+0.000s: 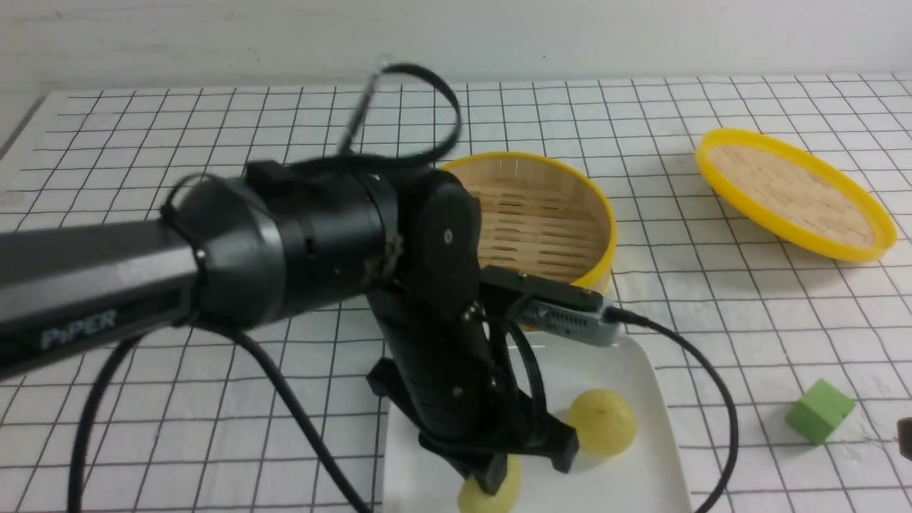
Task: Put the steamed buns into the plate on the white-black tablecloth.
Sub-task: 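Carry the bun from the bamboo steamer to the plate with the left gripper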
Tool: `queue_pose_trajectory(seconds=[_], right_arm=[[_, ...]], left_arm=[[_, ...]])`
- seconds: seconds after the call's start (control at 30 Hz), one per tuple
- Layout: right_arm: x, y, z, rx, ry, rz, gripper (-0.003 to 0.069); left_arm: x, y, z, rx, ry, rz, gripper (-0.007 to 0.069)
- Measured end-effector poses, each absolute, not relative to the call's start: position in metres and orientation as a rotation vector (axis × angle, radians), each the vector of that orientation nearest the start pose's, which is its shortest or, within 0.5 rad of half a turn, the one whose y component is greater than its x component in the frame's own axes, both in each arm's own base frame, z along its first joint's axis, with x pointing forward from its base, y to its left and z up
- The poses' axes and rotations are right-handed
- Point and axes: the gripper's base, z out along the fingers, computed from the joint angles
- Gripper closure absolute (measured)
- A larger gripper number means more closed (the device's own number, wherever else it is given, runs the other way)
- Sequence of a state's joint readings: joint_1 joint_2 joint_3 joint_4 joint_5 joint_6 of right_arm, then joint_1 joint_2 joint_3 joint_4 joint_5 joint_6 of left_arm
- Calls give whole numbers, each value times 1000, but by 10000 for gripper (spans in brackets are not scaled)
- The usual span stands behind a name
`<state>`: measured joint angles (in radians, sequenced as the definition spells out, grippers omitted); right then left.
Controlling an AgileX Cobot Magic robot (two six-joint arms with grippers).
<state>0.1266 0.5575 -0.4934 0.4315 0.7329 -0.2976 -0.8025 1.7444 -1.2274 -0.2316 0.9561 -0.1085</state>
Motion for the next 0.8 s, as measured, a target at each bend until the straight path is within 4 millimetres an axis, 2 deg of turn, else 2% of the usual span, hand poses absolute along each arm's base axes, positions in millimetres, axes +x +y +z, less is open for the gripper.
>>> queue_pose_trajectory(seconds=[0.1, 0.23, 0.37, 0.4, 0.43, 0.5, 0.57, 0.63, 0.7, 0.8], right_arm=[[95, 38, 279, -264, 2220, 405, 521], [84, 39, 283, -304, 2241, 422, 555], [61, 39, 298, -357, 2252, 442, 653], [59, 38, 300, -356, 2243, 442, 660], [48, 36, 306, -353, 2232, 427, 673], [31, 30, 315, -322, 2201, 371, 673], [14, 20, 319, -269, 2153, 277, 673], [9, 16, 319, -244, 2131, 245, 673], [-6, 6, 317, -154, 2042, 169, 673], [-7, 1, 307, -61, 1896, 158, 671]], left_arm=[[227, -266, 211, 829, 2898, -411, 538], [229, -268, 205, 802, 2898, -411, 418], [230, -269, 205, 797, 2897, -411, 269], [230, -269, 205, 797, 2897, -411, 263], [230, -269, 205, 797, 2896, -411, 213], [230, -268, 207, 801, 2890, -409, 163], [232, -269, 214, 811, 2865, -407, 142], [232, -269, 218, 814, 2852, -409, 139], [234, -270, 227, 818, 2821, -414, 144], [235, -271, 232, 819, 2801, -419, 178]])
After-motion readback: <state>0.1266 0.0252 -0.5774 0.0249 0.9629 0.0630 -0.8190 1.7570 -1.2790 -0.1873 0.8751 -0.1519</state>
